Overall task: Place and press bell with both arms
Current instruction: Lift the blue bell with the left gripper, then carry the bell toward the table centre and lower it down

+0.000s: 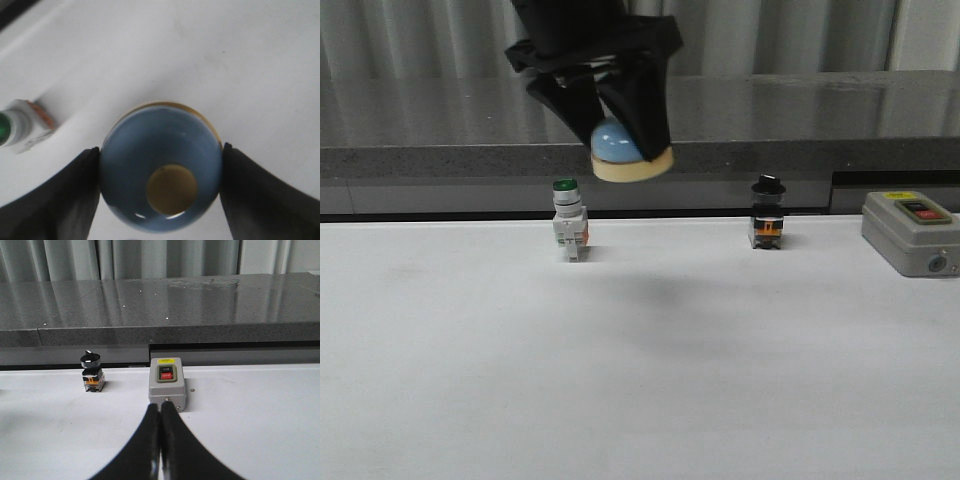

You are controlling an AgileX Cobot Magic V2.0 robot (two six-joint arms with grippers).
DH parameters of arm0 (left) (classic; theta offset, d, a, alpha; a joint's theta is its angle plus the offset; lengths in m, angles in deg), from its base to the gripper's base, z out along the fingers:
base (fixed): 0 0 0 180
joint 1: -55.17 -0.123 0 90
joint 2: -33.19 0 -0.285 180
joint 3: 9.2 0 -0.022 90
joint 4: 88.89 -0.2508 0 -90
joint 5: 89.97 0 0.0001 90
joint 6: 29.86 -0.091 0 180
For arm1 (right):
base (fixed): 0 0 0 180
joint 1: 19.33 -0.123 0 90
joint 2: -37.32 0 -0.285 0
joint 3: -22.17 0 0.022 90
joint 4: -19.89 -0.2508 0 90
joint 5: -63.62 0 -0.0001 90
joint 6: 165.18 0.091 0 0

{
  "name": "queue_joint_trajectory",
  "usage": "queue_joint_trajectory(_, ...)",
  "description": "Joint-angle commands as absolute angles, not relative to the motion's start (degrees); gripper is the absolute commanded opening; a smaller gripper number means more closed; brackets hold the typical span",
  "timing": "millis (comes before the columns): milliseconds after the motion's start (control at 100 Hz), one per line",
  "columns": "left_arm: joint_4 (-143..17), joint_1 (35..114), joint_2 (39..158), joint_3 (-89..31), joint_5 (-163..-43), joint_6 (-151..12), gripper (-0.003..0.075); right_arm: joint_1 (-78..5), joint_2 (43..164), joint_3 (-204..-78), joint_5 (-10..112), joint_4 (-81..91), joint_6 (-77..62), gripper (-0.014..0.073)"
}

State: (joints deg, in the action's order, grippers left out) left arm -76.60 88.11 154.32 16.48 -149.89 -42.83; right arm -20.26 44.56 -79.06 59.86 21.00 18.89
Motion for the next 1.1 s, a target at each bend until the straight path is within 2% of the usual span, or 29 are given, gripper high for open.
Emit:
queue_joint_trajectory(0, -75.34, 90.85, 150.76, 15.89, -145.33, -42.86, 0.0313, -20.38, 43.39, -79.91, 64.53, 21.39, 18.62, -0.006)
queue_joint_trajectory(240, -74.92, 93.8, 153.89, 12.97, -141.87, -42.54, 0.0313, -20.38, 43.39, -79.91, 64.53, 21.39, 18.62, -0.006)
queue_joint_trajectory(780, -74.79, 94.09, 163.17, 12.97, -139.49, -42.54, 0.0318, -20.38, 43.39, -79.91, 64.53, 21.39, 18.62, -0.006)
queue_joint_trajectory(850, -74.5, 94.09, 163.17, 12.97, -139.26, -42.54, 0.035, -20.38, 43.39, -79.91, 64.53, 21.39, 18.62, -0.006)
queue_joint_trajectory(1020, -73.71, 94.09, 163.17, 12.97, -139.26, -42.54, 0.054, -20.38, 43.39, -79.91, 64.53, 21.39, 18.62, -0.006)
queue_joint_trajectory(1090, -73.71, 94.09, 163.07, 12.97, -139.26, -42.54, 0.0558, -20.38, 43.39, -79.91, 64.53, 21.39, 18.62, -0.006)
